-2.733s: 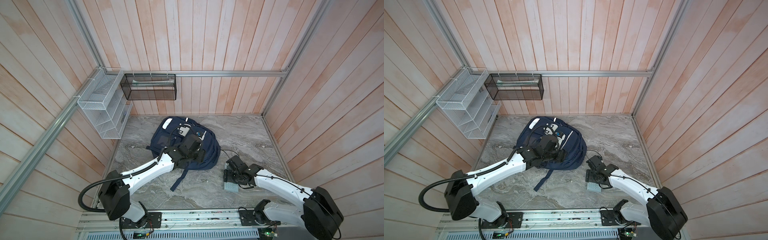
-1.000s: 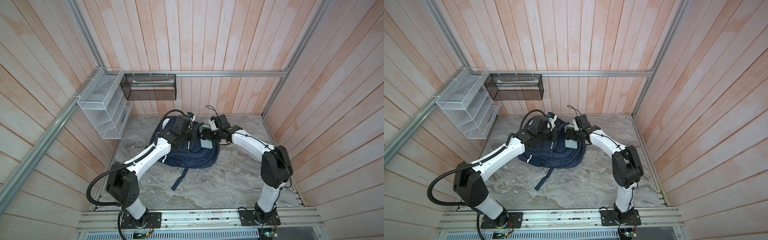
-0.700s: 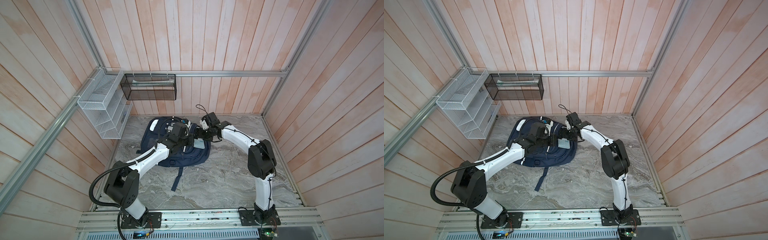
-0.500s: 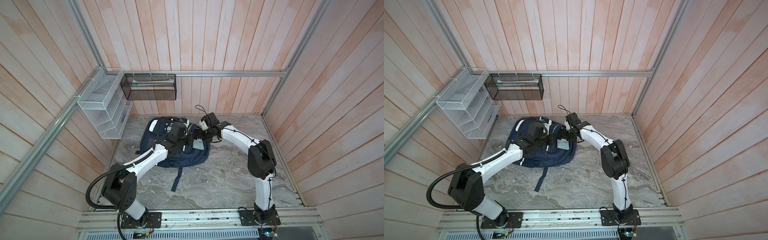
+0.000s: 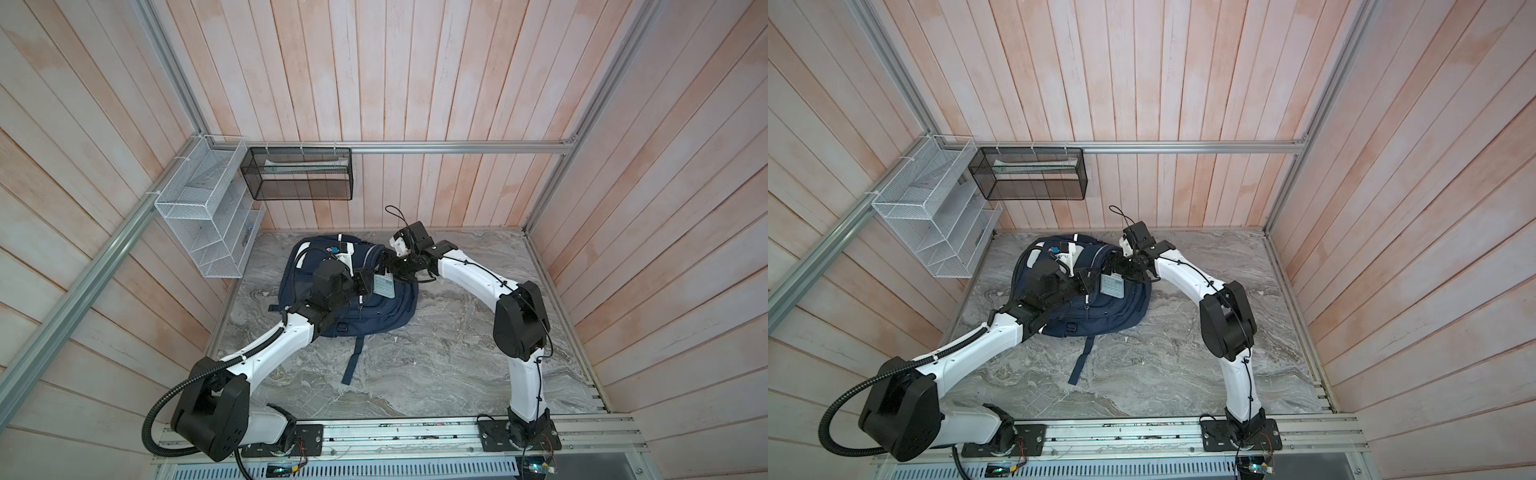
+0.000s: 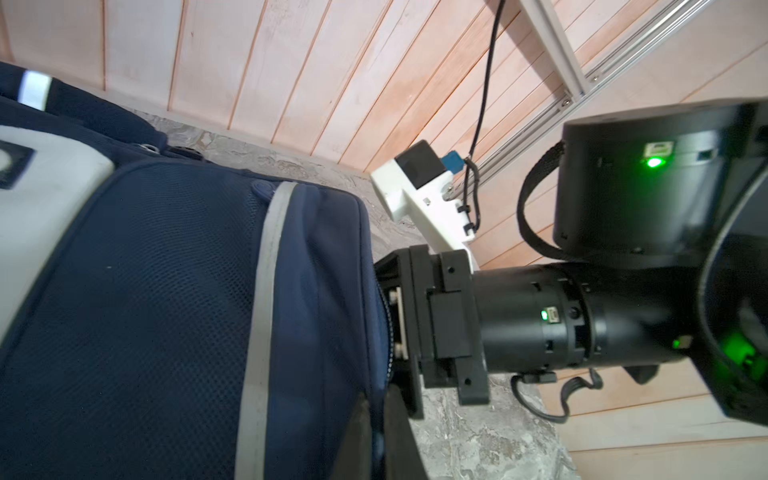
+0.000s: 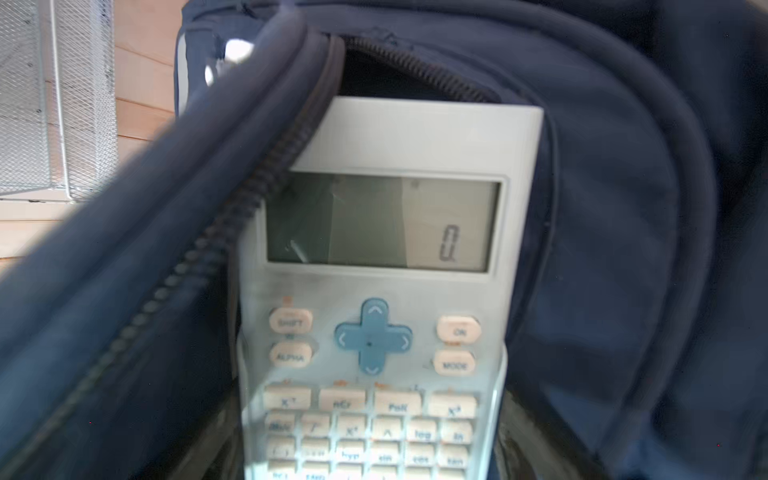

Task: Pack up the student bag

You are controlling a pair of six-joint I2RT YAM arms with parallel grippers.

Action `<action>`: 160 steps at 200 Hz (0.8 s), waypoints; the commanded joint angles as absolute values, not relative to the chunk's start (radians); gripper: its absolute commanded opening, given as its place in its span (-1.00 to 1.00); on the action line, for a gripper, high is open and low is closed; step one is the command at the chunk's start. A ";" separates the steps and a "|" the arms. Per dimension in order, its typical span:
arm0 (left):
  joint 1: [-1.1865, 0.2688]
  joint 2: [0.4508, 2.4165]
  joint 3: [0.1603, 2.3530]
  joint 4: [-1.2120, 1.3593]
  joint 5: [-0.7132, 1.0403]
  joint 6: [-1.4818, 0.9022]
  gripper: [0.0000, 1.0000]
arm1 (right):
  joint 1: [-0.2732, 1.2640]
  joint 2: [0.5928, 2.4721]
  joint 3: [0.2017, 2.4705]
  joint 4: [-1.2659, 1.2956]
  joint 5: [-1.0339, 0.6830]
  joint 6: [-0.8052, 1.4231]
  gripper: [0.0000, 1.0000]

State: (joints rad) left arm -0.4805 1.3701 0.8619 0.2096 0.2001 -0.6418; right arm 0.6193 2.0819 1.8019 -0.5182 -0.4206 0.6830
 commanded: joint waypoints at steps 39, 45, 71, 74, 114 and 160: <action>-0.492 1.361 0.819 0.386 0.276 -0.717 -1.00 | 0.634 2.063 1.804 -0.451 -0.420 0.687 0.80; -0.491 1.354 0.818 0.379 0.269 -0.715 -1.00 | 0.634 2.061 1.798 -0.446 -0.426 0.687 0.83; -0.489 1.335 0.820 0.364 0.261 -0.709 -1.00 | 0.627 2.054 1.766 -0.412 -0.471 0.695 0.85; -0.489 1.335 0.821 0.360 0.261 -0.707 -1.00 | 0.627 2.052 1.764 -0.409 -0.470 0.695 0.85; -0.488 1.350 0.824 0.350 0.277 -0.707 -1.00 | 0.612 1.935 1.606 -0.311 -0.458 0.706 0.52; -0.489 1.356 0.831 0.343 0.302 -0.708 -1.00 | 0.565 1.887 1.477 -0.240 -0.516 0.709 -0.17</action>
State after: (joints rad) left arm -0.4767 1.3777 0.8185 0.2836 0.2352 -0.7044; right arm 0.5804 1.9038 1.5116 -0.3031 -0.4782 0.7109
